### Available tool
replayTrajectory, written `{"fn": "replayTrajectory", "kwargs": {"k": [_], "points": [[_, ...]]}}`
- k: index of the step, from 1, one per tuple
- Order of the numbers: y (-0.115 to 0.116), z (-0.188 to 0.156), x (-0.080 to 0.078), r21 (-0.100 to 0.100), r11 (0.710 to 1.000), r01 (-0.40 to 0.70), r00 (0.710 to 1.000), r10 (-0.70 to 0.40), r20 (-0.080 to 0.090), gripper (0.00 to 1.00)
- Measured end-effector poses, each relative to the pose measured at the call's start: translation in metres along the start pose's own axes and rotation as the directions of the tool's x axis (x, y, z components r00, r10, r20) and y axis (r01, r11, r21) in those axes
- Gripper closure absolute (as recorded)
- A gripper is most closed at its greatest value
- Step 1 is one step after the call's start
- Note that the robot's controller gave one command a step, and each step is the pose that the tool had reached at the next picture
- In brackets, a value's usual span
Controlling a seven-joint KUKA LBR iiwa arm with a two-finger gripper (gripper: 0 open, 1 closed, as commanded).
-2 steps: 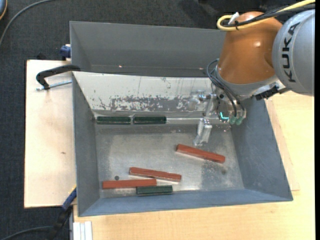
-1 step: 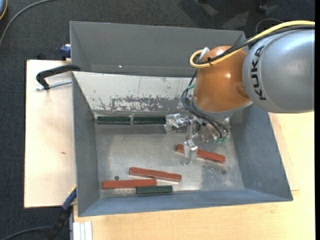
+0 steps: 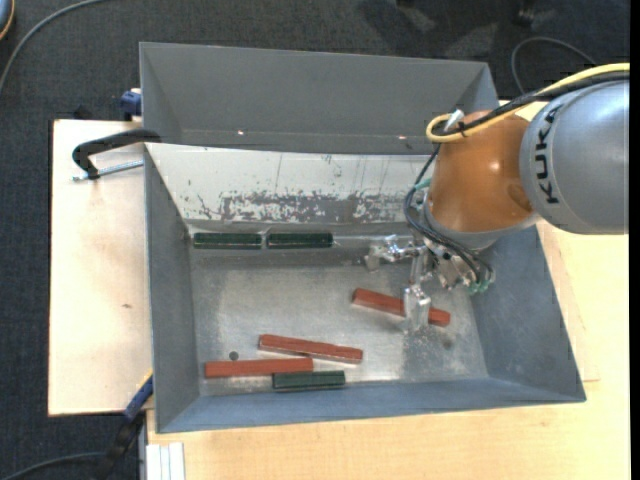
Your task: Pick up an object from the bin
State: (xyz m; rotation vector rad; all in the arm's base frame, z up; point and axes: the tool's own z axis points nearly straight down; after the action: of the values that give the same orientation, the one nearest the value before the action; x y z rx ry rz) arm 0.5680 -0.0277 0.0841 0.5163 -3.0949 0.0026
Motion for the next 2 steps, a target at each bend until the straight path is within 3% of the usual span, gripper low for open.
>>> {"fn": "replayTrajectory", "kwargs": {"k": [1,2], "points": [[0.0111,0.0138,0.0089,-0.002,0.998,0.064,0.998,-0.064,0.003,0.0],[0.0108,0.0133,0.0085,-0.002,0.998,0.064,0.998,-0.064,0.004,1.0]]}}
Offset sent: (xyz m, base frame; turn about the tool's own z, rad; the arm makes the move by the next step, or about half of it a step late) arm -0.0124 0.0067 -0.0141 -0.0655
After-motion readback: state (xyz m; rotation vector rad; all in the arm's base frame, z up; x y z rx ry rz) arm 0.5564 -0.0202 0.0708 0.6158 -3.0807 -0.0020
